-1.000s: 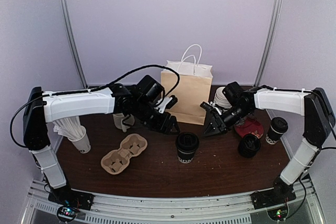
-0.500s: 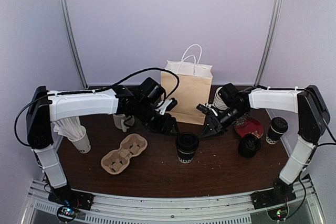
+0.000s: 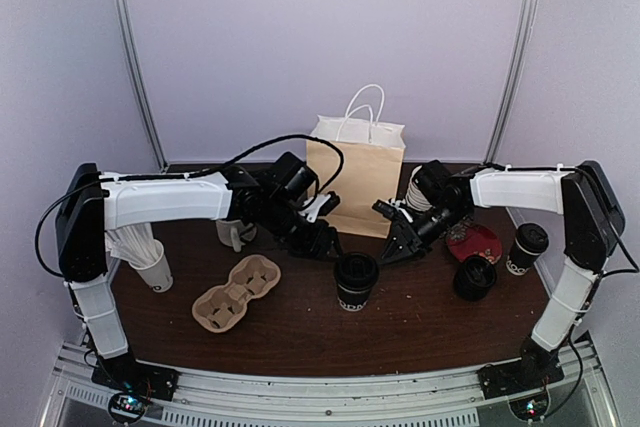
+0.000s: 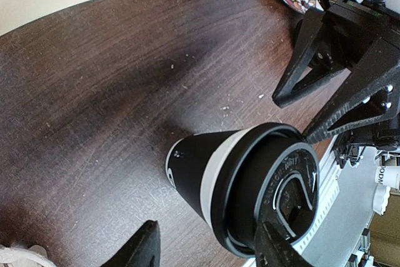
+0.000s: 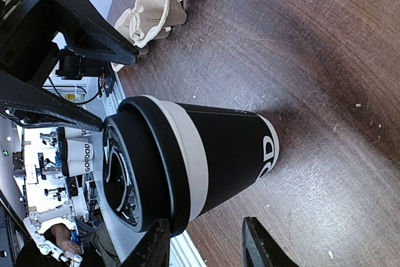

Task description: Pack the takeout coffee

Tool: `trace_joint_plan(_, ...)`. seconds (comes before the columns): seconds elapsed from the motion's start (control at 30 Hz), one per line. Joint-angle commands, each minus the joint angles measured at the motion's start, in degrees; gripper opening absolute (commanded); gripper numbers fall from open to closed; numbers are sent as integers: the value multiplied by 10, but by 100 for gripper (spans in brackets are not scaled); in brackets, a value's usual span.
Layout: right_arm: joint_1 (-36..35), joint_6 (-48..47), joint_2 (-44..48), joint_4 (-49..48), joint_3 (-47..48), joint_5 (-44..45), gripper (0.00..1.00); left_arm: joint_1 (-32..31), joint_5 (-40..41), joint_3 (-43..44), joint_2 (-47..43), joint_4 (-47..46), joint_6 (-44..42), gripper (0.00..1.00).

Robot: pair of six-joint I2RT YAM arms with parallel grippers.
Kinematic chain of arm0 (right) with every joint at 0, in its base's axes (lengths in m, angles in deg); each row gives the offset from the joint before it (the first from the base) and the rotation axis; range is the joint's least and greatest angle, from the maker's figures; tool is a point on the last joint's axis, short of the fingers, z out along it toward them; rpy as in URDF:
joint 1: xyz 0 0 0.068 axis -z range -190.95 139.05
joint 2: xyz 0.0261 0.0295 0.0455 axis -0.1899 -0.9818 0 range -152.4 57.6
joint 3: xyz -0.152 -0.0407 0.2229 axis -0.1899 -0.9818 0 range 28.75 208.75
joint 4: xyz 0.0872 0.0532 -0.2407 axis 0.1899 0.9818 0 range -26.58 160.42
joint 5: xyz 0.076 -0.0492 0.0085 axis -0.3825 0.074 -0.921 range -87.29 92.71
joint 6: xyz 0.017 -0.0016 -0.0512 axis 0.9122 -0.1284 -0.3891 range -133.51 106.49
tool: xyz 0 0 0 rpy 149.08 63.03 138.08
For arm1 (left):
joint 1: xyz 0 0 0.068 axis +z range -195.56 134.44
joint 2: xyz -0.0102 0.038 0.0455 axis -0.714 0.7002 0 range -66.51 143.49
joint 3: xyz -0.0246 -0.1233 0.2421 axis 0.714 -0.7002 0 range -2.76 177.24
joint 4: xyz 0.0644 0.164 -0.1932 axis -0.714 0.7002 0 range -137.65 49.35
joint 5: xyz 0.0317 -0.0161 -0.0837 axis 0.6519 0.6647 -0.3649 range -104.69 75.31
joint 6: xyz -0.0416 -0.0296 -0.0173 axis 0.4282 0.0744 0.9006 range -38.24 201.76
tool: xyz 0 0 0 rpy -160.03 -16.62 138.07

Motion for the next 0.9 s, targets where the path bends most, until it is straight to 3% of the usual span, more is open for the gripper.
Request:
trace_joint_plan(0.0, -5, 0, -12, 12, 17, 6, 42, 5, 10, -4, 5, -4, -10, 54)
trace_joint_plan(0.27, -6, -4, -5, 21, 25, 2, 44, 5, 23, -31, -64, -30, -26, 63)
trace_joint_plan(0.53, -6, -10, 0, 23, 22, 11, 48, 6, -4, -47, -36, -39, 12, 56)
trace_joint_plan(0.87, -9, -12, -4, 22, 20, 13, 49, 7, -10, -32, -2, -37, 16, 55)
